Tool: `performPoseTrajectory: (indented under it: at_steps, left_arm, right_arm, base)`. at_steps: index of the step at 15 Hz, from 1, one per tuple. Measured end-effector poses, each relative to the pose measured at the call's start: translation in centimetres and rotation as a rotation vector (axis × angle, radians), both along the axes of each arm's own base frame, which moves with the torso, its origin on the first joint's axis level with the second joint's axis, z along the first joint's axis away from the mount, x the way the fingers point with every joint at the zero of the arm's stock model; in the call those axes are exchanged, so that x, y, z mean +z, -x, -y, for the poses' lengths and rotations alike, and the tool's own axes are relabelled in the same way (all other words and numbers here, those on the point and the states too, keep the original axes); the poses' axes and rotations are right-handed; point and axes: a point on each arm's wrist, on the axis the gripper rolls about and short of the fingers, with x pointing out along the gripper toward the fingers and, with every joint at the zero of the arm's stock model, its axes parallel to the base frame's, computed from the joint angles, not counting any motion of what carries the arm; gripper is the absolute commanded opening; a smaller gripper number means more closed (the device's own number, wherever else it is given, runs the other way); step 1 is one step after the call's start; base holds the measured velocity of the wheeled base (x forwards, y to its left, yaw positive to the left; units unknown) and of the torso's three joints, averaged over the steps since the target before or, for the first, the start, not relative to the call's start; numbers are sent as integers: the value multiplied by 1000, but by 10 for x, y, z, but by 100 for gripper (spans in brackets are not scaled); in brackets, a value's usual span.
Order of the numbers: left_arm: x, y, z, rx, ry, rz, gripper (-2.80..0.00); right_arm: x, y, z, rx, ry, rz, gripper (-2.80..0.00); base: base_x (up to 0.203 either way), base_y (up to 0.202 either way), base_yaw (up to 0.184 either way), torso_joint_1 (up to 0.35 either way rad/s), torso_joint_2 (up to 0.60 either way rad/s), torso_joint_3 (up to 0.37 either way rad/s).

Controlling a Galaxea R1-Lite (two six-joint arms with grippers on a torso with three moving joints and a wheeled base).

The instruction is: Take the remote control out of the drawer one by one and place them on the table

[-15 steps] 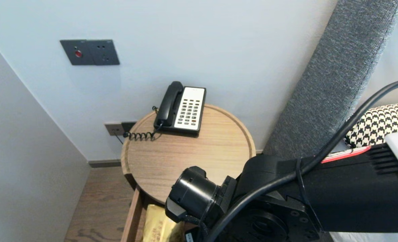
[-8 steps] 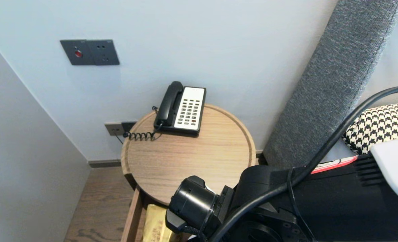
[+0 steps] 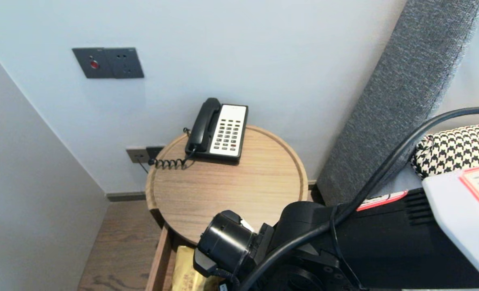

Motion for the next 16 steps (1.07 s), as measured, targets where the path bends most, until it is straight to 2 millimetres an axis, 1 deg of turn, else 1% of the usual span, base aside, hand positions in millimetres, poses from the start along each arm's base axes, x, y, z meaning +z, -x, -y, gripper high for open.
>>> performPoseTrajectory:
  at_steps: [5,10,16]
  left_arm:
    - [0,0,0,0,0,0,-280]
    - [0,0,0,0,0,0,-280]
    - [0,0,0,0,0,0,-280]
  right_arm:
    - [-7,-1,-1,1,15,-3,0]
    - [-22,-2,-7,4,31,-11,0]
    - [-36,-3,-10,8,63,-28,0]
  base:
    - [0,0,0,0,0,0]
    - [0,0,0,0,0,0]
    - [0,0,0,0,0,0]
